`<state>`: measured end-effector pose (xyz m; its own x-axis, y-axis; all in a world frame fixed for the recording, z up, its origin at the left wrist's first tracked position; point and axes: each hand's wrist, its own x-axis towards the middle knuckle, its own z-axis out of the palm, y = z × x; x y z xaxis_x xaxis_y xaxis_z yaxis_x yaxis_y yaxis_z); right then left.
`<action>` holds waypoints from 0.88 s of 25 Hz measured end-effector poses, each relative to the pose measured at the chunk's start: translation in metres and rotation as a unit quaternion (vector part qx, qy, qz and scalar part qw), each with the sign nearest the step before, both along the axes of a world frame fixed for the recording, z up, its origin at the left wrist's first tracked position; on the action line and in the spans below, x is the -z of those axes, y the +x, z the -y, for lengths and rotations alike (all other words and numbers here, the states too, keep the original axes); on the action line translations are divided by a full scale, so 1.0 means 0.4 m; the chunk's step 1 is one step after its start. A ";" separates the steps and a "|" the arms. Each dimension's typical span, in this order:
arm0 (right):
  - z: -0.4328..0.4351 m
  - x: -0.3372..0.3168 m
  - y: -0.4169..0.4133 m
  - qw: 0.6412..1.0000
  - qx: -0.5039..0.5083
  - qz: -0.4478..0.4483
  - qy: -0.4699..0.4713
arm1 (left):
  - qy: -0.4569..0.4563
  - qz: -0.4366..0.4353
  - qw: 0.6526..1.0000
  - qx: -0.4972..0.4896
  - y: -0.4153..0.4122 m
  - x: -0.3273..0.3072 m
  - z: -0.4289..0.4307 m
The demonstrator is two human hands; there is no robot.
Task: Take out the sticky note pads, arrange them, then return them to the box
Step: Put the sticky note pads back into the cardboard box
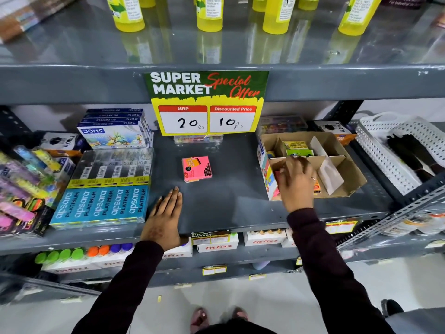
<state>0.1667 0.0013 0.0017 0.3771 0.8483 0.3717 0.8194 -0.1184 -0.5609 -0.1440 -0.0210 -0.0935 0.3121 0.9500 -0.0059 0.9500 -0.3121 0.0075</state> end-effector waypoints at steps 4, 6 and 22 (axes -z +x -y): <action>-0.053 0.035 -0.219 0.975 -0.163 -0.060 -0.140 | -0.011 0.013 1.000 0.002 0.004 -0.016 0.005; -0.099 0.085 -0.298 0.951 -0.191 -0.102 -0.220 | -0.014 0.008 1.000 -0.005 0.008 -0.017 0.002; -0.172 0.142 -0.419 0.958 -0.148 0.088 -0.227 | -0.010 0.054 0.999 0.004 0.003 -0.015 0.002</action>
<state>-0.0010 0.0700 -0.0552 0.0603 0.9978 -0.0261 0.9320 -0.0657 -0.3565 -0.1428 -0.0219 -0.0876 0.3201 0.9473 0.0098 0.9407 -0.3191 0.1151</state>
